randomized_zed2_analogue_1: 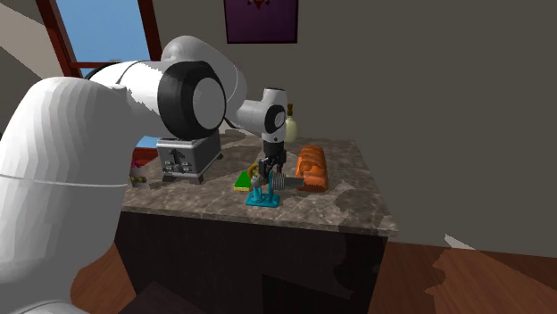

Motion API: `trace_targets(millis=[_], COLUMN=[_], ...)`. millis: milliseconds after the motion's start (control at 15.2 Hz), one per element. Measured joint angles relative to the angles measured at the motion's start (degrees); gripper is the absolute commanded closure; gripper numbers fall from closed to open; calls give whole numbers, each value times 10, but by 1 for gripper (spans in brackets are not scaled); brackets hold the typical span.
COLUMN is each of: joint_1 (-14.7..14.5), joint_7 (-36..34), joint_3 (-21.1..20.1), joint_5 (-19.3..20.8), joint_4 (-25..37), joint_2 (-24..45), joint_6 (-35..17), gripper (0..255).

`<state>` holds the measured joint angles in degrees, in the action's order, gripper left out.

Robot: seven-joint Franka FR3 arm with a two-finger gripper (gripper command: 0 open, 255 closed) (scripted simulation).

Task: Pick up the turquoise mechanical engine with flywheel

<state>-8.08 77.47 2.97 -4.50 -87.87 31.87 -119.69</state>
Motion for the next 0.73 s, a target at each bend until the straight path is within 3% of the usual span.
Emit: trace_targets(millis=[726], joint_1=[0], joint_7=[-1], joint_3=[0], joint_5=[1], joint_4=[9], joint_2=[-3], joint_6=[13], gripper=[255])
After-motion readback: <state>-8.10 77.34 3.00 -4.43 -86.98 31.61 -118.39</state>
